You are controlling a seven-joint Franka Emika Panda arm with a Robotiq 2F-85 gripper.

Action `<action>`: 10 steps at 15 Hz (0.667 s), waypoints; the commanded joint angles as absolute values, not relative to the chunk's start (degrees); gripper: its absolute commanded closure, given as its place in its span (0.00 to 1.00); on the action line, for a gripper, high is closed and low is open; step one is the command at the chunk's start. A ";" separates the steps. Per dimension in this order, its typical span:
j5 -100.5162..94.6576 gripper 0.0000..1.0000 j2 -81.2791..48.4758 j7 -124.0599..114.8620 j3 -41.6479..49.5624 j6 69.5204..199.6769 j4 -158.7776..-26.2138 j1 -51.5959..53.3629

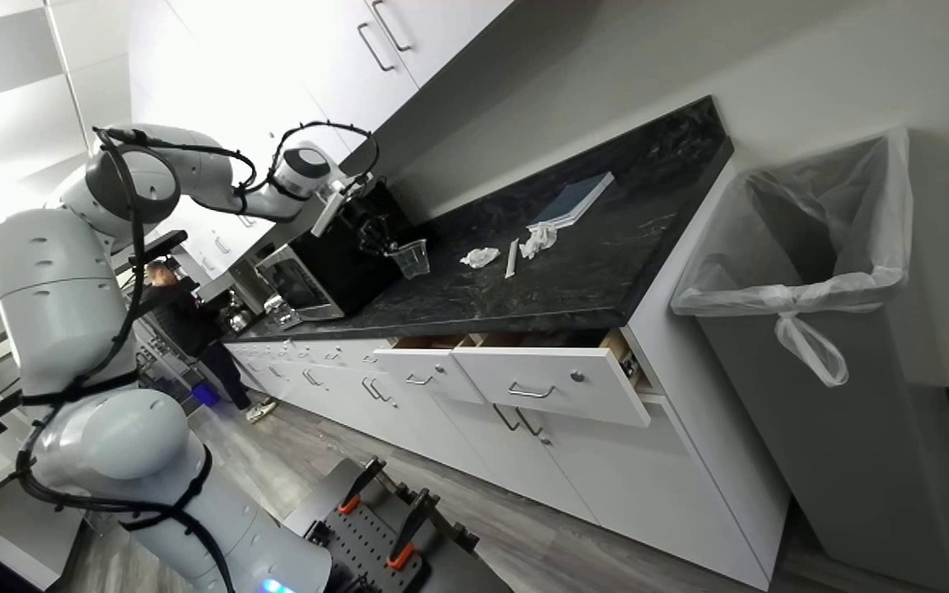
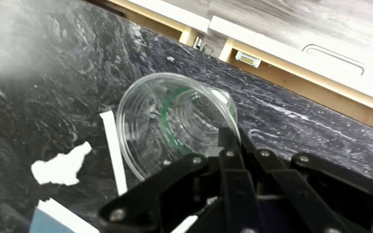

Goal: Move the cup slightly to the left

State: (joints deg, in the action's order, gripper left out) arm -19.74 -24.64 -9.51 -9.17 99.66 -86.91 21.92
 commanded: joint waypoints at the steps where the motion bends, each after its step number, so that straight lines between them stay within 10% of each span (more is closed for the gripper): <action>1: -25.13 0.99 -28.51 -10.12 -10.44 105.80 -86.49 25.69; 10: -31.38 0.99 -33.85 -13.51 -7.80 121.79 -86.21 29.98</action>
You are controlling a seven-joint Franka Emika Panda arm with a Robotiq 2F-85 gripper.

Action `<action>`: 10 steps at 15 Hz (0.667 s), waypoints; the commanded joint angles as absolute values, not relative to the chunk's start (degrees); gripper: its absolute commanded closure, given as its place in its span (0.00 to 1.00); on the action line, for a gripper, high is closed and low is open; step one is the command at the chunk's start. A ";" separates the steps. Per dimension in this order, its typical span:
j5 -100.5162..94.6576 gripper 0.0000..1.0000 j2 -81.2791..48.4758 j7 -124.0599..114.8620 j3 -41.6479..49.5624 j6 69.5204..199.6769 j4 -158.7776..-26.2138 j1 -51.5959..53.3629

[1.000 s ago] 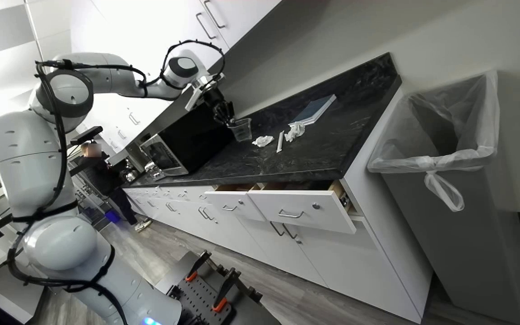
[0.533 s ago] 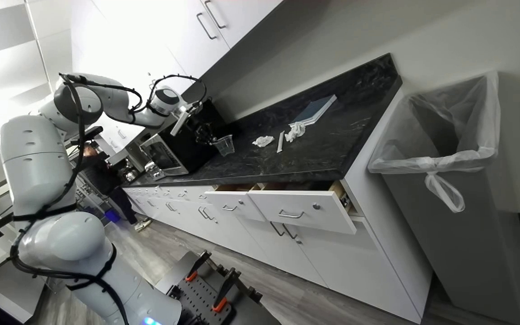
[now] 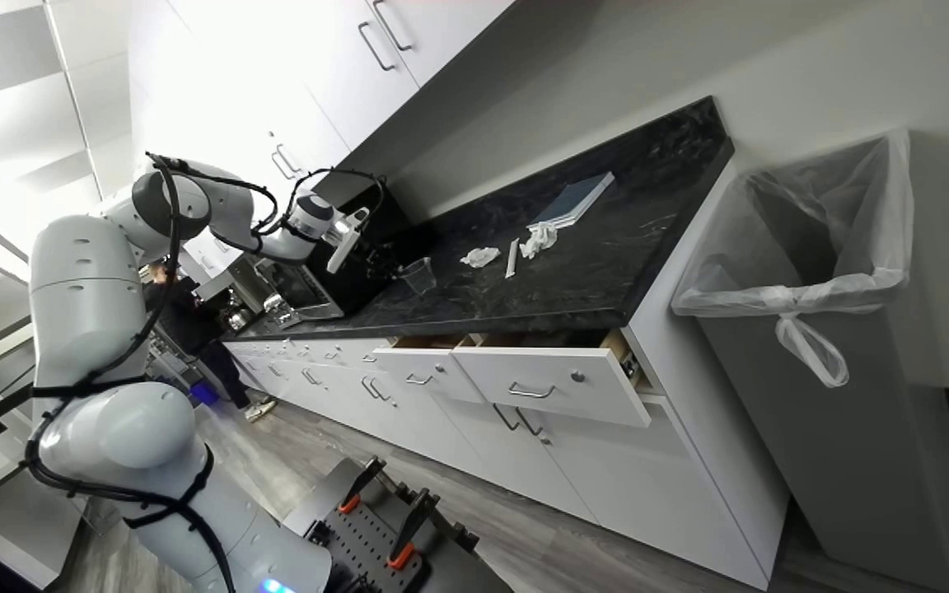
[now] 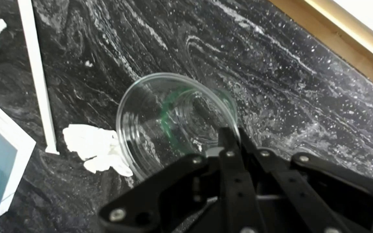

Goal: Move the cup slightly to the left

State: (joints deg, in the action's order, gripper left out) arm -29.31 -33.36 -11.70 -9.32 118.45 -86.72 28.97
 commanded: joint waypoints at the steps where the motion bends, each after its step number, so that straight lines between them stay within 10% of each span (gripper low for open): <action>1: -31.47 0.99 -33.98 -13.44 -7.57 122.64 -86.24 30.05; 10: -31.39 0.99 -34.02 -13.34 -6.59 121.74 -86.13 30.58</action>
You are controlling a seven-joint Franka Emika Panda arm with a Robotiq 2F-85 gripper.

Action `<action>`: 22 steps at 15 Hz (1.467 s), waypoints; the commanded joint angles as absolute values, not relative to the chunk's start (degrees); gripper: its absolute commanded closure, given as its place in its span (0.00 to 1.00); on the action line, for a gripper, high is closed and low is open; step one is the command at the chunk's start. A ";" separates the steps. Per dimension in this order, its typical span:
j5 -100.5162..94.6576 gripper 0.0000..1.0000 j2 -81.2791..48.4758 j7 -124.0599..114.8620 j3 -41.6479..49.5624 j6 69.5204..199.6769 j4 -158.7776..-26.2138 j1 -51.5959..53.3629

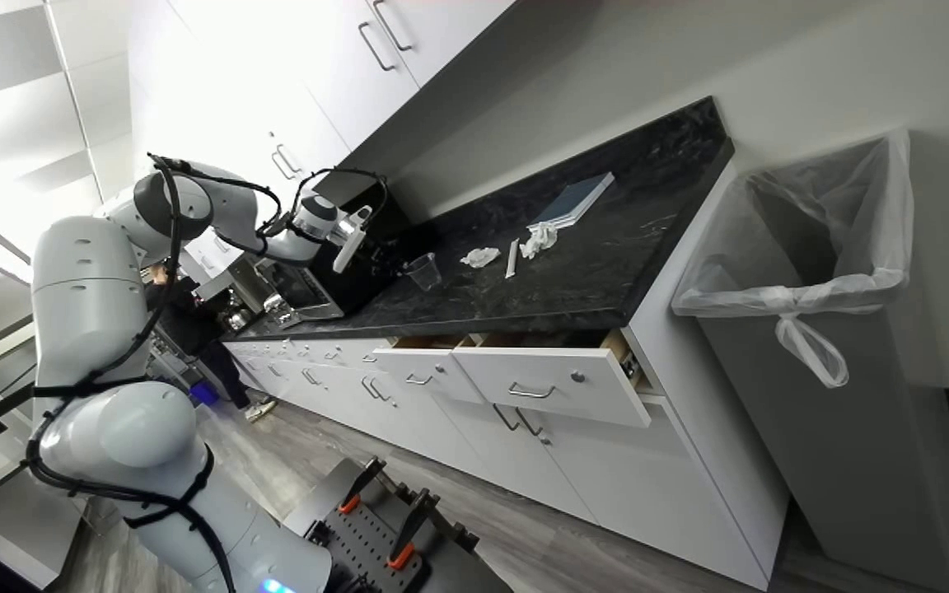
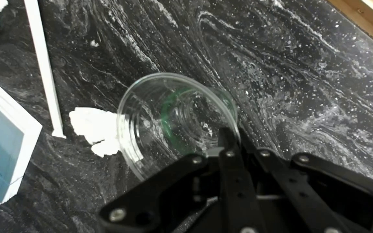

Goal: Move the cup slightly to the left

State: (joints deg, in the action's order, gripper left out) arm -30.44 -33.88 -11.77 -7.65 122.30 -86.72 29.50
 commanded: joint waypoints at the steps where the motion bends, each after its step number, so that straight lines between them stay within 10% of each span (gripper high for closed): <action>1: -32.69 0.99 -39.64 -13.25 -5.32 123.05 -81.30 30.52; 13: -30.63 0.99 -46.21 -11.61 -3.79 120.88 -72.53 30.57; 15: -30.12 0.68 -45.44 -11.71 -3.84 120.20 -72.79 30.84; 22: -29.17 0.16 -37.29 -13.93 -6.55 121.47 -78.74 31.48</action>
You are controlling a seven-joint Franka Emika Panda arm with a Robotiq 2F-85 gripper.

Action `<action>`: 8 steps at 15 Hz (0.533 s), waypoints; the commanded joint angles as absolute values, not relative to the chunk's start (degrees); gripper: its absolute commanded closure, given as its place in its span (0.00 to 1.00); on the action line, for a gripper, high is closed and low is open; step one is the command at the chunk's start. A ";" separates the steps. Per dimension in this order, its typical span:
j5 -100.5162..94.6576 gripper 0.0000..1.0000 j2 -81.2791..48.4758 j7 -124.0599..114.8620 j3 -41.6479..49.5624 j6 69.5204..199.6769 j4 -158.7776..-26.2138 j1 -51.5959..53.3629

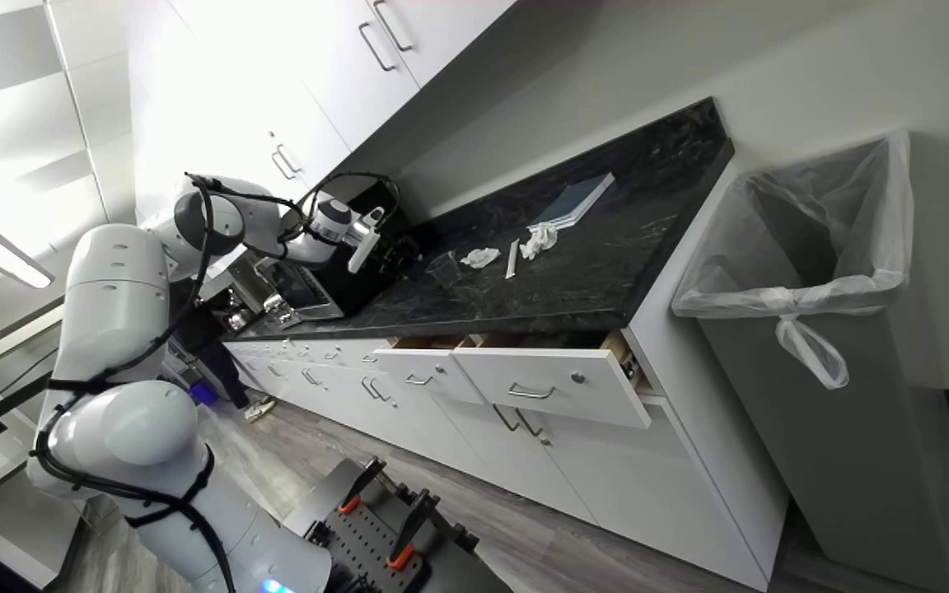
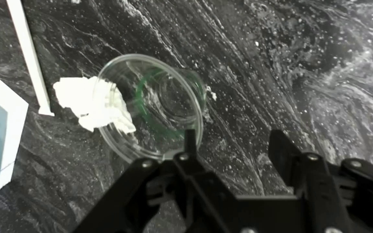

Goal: Move the cup slightly to the left

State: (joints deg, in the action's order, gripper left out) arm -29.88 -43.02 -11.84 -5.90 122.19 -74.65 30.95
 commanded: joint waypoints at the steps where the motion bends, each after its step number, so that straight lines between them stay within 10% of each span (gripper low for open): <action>1: -29.01 0.08 -35.44 -14.73 -6.84 121.27 -79.58 31.68; 8: -26.15 0.00 -27.35 -21.01 -6.89 105.60 -79.76 32.49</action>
